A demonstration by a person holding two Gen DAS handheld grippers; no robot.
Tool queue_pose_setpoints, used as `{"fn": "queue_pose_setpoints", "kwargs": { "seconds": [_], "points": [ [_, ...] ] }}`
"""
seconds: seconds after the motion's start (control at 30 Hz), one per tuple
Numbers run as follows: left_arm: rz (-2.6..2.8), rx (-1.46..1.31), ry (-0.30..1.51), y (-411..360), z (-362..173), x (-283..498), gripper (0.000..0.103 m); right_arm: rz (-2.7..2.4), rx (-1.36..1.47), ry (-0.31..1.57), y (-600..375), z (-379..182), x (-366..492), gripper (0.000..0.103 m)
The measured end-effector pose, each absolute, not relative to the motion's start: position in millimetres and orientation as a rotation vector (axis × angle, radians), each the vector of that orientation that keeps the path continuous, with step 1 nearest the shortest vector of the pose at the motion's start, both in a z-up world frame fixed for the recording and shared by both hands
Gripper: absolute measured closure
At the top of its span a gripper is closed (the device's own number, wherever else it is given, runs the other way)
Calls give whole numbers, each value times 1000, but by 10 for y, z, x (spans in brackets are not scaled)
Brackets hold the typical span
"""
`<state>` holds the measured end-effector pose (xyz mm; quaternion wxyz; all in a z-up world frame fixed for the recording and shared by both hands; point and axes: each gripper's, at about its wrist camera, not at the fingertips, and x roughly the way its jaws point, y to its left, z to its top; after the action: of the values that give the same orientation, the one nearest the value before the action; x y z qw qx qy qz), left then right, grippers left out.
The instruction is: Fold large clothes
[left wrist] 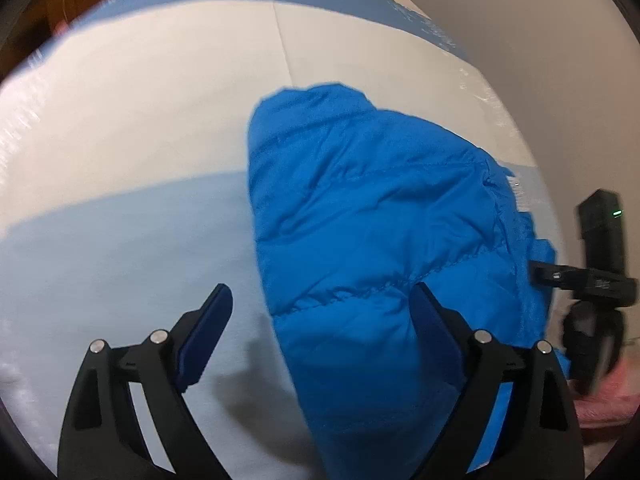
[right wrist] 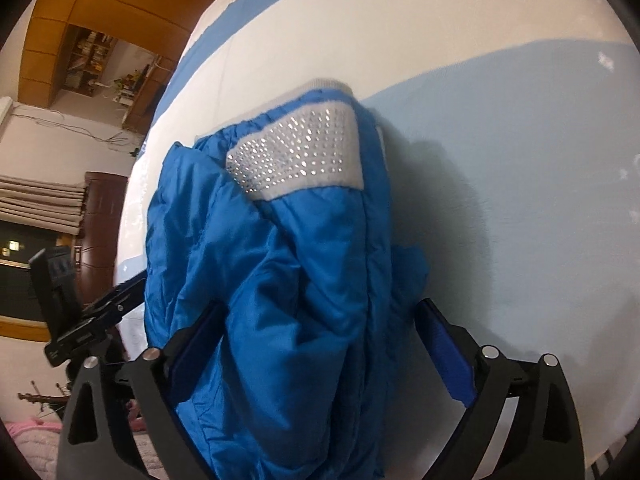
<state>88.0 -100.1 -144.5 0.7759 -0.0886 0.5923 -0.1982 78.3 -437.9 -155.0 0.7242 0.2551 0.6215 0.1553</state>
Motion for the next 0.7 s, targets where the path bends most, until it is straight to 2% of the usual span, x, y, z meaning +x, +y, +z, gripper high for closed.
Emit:
{"fn": "queue_pose_setpoints", "kwargs": {
  "seconds": [0.13, 0.23, 0.47, 0.57, 0.63, 0.7],
  "points": [
    [-543, -397, 1354, -816, -1731, 972, 10, 383, 619, 1390, -4389, -1702, 819, 3],
    [-619, -521, 1400, -761, -1967, 1013, 3, 424, 674, 1395, -4410, -1811, 836, 3],
    [-750, -617, 1370, -919, -2093, 998, 3, 476, 737, 1359, -4434, -1911, 791, 3],
    [-772, -602, 1354, -986, -2084, 966, 5, 490, 751, 1339, -4422, -1916, 756, 11],
    [-776, -628, 1353, -948, -2073, 976, 10, 512, 790, 1323, -4402, -1905, 737, 26],
    [-784, -647, 1342, -877, -2023, 1008, 15, 524, 818, 1300, -4401, -1891, 689, 34]
  ]
}}
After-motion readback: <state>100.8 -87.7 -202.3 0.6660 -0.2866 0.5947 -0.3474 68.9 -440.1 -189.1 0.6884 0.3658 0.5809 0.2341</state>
